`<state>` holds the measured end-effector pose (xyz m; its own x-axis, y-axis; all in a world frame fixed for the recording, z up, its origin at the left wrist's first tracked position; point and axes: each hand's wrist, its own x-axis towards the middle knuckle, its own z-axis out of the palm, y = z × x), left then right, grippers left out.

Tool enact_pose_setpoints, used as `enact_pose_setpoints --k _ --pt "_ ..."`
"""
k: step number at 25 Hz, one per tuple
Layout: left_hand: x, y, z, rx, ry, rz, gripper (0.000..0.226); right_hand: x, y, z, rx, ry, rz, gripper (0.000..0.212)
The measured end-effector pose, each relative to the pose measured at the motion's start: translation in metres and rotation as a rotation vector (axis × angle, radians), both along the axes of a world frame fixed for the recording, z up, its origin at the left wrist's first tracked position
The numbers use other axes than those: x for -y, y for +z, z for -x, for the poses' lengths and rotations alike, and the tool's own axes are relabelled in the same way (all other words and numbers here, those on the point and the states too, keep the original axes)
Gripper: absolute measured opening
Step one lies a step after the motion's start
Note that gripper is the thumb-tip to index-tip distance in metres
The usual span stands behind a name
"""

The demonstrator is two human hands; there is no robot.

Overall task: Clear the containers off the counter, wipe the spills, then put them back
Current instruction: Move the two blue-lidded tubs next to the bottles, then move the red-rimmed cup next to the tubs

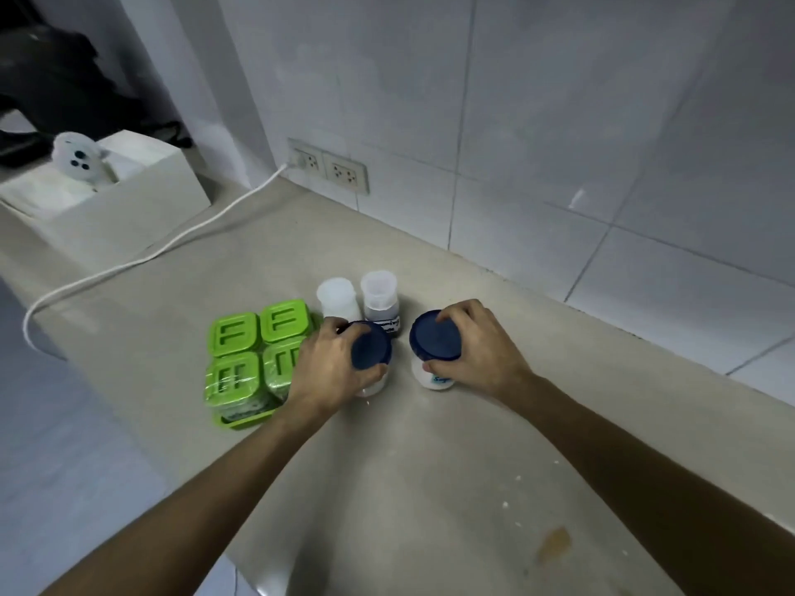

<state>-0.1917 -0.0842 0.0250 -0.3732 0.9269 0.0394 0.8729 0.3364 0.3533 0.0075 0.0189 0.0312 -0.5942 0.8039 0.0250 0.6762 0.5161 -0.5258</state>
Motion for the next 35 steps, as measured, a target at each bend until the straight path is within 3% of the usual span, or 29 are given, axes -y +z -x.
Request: enact_pose_setpoints --k 5,9,12,14,17,23,26,28,32,35 --pt "0.000 -0.016 0.019 0.020 -0.026 -0.081 0.059 0.004 -0.013 0.033 -0.016 0.021 -0.056 0.065" --pt "0.005 -0.015 0.016 -0.091 -0.055 -0.137 0.057 0.008 -0.018 0.036 -0.002 0.054 -0.094 0.067" --pt "0.026 -0.017 -0.008 -0.145 -0.170 -0.325 0.042 0.013 -0.017 0.014 -0.038 0.032 -0.037 0.068" --pt "0.044 -0.024 -0.048 -0.072 -0.265 -0.397 0.033 0.024 -0.021 -0.026 -0.112 -0.093 -0.014 0.060" --pt "0.059 -0.043 -0.120 0.030 -0.494 -0.345 0.029 0.055 -0.036 -0.122 -0.114 -0.272 -0.032 0.048" --pt "0.004 -0.057 -0.308 0.074 -0.885 -0.182 0.034 0.075 -0.039 -0.376 0.140 -0.688 -0.221 0.040" --pt "-0.027 -0.057 -0.401 0.021 -1.006 -0.128 0.041 0.060 -0.023 -0.468 0.222 -0.905 -0.261 0.054" --pt "-0.050 -0.057 -0.458 -0.059 -1.065 -0.095 0.049 0.041 -0.017 -0.516 0.241 -0.985 -0.183 0.071" --pt "-0.107 -0.071 -0.511 -0.243 -1.010 0.160 0.067 0.002 -0.027 -0.562 0.169 -0.983 0.017 0.094" --pt "-0.125 -0.099 -0.515 -0.359 -0.952 0.192 0.084 -0.016 -0.053 -0.569 0.052 -0.964 -0.022 0.091"
